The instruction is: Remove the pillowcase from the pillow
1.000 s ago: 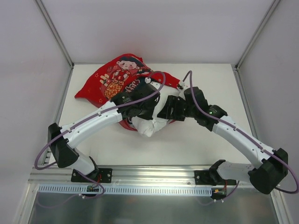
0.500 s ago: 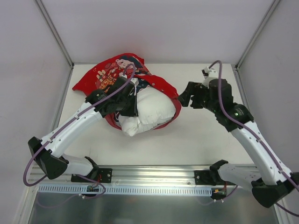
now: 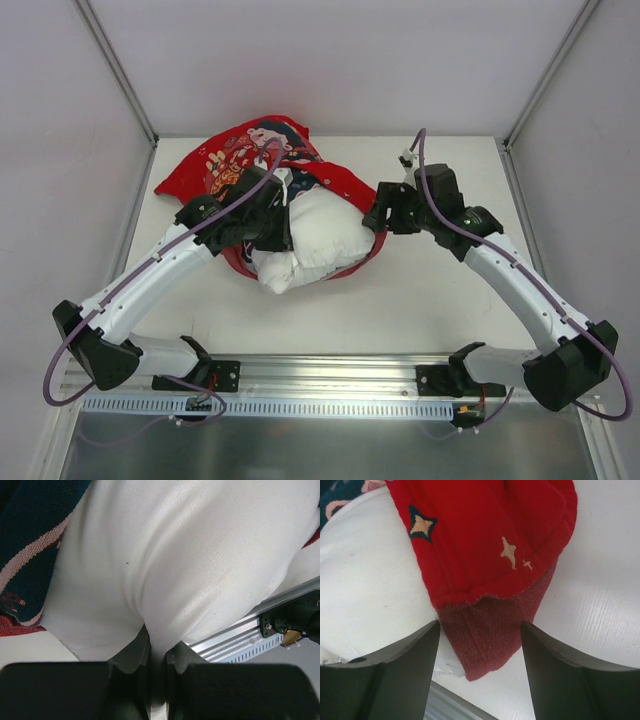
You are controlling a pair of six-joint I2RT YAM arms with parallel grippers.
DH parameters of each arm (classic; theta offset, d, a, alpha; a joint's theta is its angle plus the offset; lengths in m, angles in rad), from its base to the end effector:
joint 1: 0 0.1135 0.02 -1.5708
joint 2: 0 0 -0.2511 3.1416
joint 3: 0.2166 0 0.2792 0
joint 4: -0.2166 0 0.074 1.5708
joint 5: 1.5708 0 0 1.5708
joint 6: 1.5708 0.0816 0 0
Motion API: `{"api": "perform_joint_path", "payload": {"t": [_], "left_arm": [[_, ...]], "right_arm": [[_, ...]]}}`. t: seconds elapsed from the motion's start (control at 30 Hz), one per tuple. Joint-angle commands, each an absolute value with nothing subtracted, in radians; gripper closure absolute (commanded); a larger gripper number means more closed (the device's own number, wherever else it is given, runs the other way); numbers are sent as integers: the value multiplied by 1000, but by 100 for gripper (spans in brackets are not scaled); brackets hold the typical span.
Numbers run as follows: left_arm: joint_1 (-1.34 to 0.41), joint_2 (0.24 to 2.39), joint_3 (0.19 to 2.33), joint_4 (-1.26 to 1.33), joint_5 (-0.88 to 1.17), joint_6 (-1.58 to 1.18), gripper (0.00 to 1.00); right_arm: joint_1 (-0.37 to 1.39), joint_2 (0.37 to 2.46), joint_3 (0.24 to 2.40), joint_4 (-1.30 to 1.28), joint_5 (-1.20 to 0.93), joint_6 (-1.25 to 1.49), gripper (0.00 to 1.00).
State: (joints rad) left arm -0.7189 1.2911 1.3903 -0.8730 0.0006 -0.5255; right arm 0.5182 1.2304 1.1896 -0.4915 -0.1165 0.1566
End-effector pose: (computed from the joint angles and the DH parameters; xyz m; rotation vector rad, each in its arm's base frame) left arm 0.2463 -0.2156 0.3328 0.2348 2.4168 -0.5964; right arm 0.2947 0.1790 0.3203 -0.4554 2.0946 0.5232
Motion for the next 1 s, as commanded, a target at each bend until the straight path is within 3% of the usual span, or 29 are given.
{"api": "perform_joint_path", "payload": {"t": [0.0,0.1,0.13,0.23,0.4,0.7,0.97], "left_arm": [[-721,1232,1399,-825,60,-571,100],[-721,1229,1399,-824,64,-569,100],[-721,1229,1399,-825,61,-563,100],[-721,1216,1393,-825,63,-554,100],[-716,1164,1381,-825,106,-560,100],[-663,1082,1443,-825,159,-574,100],[-660,1123,1540,-815,187,-591,100]], "right_arm": [[514,1252,1169,-437,-169,175,31],[514,1273,1158,-439,-134,181,42],[511,1272,1154,-439,-115,189,55],[473,1246,1117,-439,-25,247,76],[387,1209,1039,-404,-34,322,99],[367,1246,994,-385,29,316,99],[374,1414,931,-57,-107,425,99]]}}
